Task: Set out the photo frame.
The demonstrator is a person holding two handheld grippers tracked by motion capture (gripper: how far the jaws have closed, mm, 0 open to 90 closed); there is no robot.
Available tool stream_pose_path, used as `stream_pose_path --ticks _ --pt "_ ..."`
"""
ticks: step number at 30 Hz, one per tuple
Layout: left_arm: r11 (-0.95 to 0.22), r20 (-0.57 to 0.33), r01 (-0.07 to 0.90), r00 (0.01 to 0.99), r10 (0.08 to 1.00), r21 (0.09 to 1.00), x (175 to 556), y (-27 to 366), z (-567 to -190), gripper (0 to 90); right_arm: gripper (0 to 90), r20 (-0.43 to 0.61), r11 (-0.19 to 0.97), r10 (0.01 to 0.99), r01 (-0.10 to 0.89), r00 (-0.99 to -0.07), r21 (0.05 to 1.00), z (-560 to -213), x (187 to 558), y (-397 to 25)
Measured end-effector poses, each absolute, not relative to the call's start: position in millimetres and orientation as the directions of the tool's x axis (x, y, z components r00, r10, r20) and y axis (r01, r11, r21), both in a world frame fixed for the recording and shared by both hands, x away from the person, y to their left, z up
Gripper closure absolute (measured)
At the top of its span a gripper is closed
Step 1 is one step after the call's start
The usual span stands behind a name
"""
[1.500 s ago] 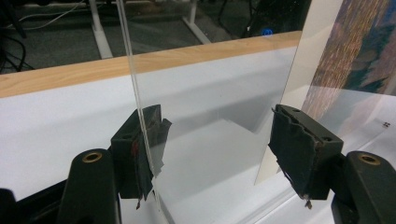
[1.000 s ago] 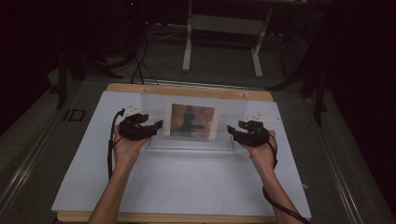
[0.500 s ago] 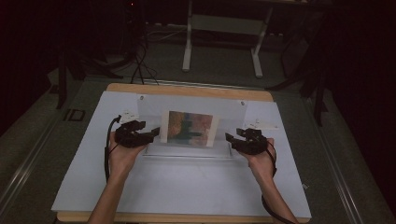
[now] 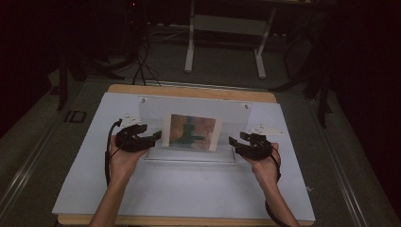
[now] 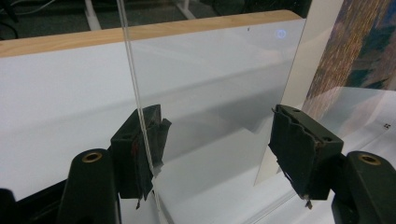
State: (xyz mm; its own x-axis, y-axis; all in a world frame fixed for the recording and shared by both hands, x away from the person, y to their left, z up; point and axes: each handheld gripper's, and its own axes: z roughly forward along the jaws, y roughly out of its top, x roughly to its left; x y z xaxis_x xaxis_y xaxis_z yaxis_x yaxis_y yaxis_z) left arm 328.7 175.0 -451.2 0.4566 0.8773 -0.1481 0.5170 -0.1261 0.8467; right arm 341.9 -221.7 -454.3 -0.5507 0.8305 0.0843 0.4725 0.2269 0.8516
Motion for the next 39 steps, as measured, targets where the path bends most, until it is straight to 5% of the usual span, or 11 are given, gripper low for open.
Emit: stream_pose_path --ticks 39 --pt "-0.141 -0.127 0.482 0.482 0.867 0.865 332.1 168.3 -459.3 34.2 46.0 0.091 0.196 0.835 0.448 -0.543 0.872 -462.2 339.7 -231.2"
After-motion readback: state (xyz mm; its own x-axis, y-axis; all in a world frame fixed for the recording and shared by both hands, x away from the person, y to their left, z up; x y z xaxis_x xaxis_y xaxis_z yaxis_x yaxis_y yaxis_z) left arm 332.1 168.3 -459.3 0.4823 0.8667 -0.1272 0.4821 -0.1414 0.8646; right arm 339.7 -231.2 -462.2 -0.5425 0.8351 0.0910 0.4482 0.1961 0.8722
